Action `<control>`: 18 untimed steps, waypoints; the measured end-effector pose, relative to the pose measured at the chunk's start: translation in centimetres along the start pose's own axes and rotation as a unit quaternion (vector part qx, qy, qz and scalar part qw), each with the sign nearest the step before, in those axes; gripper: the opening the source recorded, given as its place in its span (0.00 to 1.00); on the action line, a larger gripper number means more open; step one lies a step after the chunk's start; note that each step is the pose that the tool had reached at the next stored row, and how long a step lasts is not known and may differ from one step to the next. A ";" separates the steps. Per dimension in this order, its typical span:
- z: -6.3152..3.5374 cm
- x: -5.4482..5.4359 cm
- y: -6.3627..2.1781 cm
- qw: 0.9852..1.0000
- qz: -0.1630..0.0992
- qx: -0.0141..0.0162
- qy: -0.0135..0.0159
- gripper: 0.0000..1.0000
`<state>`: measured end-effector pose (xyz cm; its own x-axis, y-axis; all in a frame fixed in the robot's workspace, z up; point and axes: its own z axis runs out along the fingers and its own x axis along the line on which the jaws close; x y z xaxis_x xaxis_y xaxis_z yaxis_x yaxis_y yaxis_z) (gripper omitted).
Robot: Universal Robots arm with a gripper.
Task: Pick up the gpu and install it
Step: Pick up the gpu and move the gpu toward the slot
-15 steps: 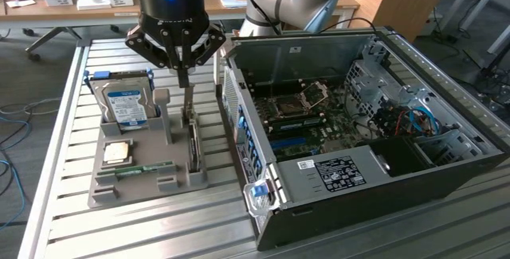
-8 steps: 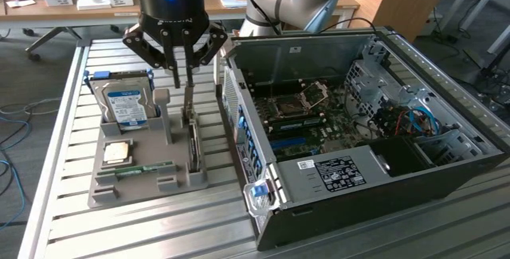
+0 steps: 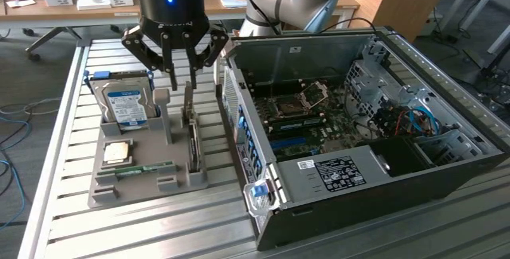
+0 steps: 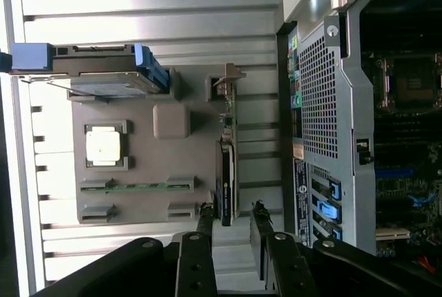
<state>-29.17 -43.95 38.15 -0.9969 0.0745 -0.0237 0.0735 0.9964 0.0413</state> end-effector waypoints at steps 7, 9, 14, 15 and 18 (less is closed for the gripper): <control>1.26 0.0 -0.05 1.000 0.000 0.000 0.000 0.36; 1.63 0.0 -0.07 1.000 0.000 0.000 0.000 0.36; 2.53 0.1 -0.11 1.000 0.000 0.000 0.000 0.36; 2.71 0.1 -0.11 1.000 0.000 0.000 0.000 0.36; 3.26 0.1 -0.14 1.000 0.000 0.000 0.000 0.36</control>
<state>-29.17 -43.95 34.89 -0.9969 0.0745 -0.0236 0.0735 0.9964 0.0419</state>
